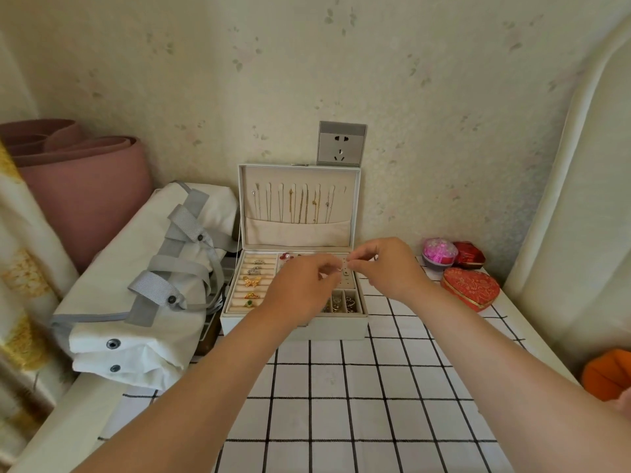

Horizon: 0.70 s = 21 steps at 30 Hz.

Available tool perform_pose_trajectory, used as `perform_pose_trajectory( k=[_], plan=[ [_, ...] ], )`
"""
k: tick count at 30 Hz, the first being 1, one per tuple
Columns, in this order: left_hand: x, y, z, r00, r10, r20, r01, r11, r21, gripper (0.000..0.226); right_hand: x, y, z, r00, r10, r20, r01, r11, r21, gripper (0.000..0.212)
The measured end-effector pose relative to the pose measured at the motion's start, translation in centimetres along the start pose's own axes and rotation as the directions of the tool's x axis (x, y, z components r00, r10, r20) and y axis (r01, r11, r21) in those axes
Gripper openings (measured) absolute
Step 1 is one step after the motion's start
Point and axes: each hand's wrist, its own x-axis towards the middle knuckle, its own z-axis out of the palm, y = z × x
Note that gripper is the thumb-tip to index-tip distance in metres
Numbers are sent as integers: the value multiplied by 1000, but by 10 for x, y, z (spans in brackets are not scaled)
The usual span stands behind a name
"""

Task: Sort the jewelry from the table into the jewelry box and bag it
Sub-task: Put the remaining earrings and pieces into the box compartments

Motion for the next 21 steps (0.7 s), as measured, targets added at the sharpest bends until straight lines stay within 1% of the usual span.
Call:
perform_pose_trajectory(
  k=[1, 2, 3, 5, 8, 13, 16, 21],
  plan=[
    [-1, -3, 2, 998, 63, 27, -67, 986, 151, 30, 0, 5, 2, 1000, 9, -9, -10, 993, -118, 11],
    [-2, -7, 3, 991, 120, 62, -133, 952, 275, 35, -1, 8, 3, 1000, 12, -4, -12, 973, -231, 9],
    [-3, -10, 5, 981, 166, 105, -193, 909, 370, 39, -3, 10, 5, 1000, 4, 0, -4, 949, -316, 9],
    [-4, -16, 7, 960, 199, 195, -270, 839, 472, 48, -6, 12, 9, 1000, -19, 3, 19, 920, -392, 12],
    [-4, -21, 10, 948, 193, 253, -298, 816, 496, 52, -8, 11, 13, 998, -64, 16, 65, 890, -451, 13],
    [-4, -20, 10, 945, 180, 273, -297, 821, 488, 50, -8, 11, 18, 992, -123, 30, 122, 865, -488, 12],
    [-4, -20, 10, 946, 167, 278, -287, 831, 476, 50, -8, 12, 19, 987, -148, 56, 156, 842, -517, 14],
    [-4, -19, 10, 946, 169, 276, -287, 833, 473, 50, -8, 18, 14, 977, -145, 155, 200, 878, -436, 18]
  ],
)
